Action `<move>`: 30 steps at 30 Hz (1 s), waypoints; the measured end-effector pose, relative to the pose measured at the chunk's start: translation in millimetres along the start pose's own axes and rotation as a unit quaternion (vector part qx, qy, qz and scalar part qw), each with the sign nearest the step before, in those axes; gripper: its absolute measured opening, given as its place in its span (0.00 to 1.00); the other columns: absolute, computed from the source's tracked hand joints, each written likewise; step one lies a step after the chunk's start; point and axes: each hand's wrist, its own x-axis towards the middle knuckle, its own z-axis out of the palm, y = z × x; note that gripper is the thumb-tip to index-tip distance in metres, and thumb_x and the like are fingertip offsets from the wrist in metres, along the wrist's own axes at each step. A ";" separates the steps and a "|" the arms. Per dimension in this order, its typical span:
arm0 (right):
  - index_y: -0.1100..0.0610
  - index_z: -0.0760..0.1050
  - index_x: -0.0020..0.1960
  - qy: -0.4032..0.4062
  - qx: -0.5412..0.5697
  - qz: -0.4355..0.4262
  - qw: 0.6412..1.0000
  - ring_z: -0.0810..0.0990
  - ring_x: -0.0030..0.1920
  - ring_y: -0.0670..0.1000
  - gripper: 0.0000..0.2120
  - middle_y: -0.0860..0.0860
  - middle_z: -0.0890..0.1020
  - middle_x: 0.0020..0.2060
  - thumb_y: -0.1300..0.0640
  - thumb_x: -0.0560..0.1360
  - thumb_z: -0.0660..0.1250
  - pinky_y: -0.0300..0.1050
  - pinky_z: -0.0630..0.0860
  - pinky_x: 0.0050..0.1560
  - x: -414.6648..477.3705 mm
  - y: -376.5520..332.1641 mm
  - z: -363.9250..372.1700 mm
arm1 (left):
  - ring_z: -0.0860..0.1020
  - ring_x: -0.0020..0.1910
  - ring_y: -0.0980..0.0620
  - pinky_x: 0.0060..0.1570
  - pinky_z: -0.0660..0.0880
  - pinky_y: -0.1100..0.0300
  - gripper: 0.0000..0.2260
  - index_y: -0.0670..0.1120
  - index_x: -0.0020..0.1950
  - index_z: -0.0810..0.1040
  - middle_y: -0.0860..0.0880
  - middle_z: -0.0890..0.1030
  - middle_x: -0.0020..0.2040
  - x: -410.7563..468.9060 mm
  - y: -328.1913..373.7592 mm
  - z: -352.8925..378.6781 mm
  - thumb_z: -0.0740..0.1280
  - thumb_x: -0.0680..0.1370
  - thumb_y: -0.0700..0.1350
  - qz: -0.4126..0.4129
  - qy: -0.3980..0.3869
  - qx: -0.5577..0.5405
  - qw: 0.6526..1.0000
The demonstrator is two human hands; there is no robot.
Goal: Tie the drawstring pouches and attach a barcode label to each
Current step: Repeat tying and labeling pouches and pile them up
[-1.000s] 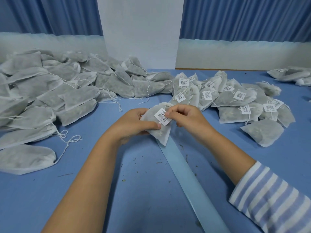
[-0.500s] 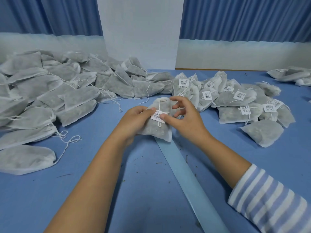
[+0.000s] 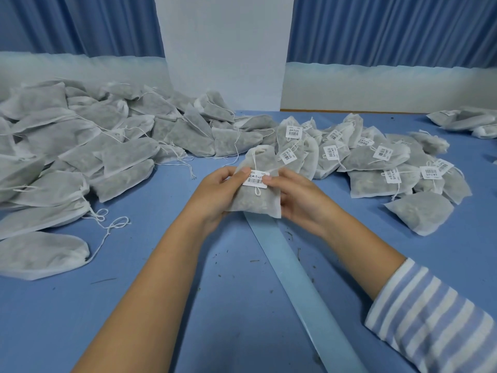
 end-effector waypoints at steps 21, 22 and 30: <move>0.40 0.69 0.64 0.028 -0.094 -0.059 0.993 0.83 0.43 0.46 0.23 0.46 0.85 0.44 0.59 0.76 0.70 0.41 0.78 0.37 0.3 5.1 -1.3 | 0.83 0.44 0.51 0.41 0.81 0.62 0.09 0.39 0.57 0.79 0.41 0.84 0.52 2.0 -1.0 6.1 0.67 0.80 0.42 0.009 0.018 -0.061 0.998; 0.37 0.67 0.64 0.038 -0.118 -0.090 0.988 0.83 0.42 0.45 0.26 0.47 0.85 0.45 0.60 0.76 0.70 0.41 0.78 0.36 1.1 7.9 -0.9 | 0.84 0.44 0.51 0.43 0.82 0.61 0.09 0.39 0.57 0.79 0.41 0.84 0.52 2.4 -1.2 6.8 0.67 0.80 0.42 0.017 0.025 -0.066 0.997; 0.51 0.79 0.47 0.211 -0.213 -0.170 0.939 0.76 0.32 0.38 0.09 0.49 0.78 0.46 0.64 0.79 0.65 0.38 0.80 0.38 24.5 11.4 -39.4 | 0.85 0.36 0.52 0.36 0.81 0.61 0.03 0.42 0.51 0.76 0.45 0.83 0.46 10.3 1.8 -11.2 0.65 0.81 0.41 -0.024 0.133 -0.153 0.979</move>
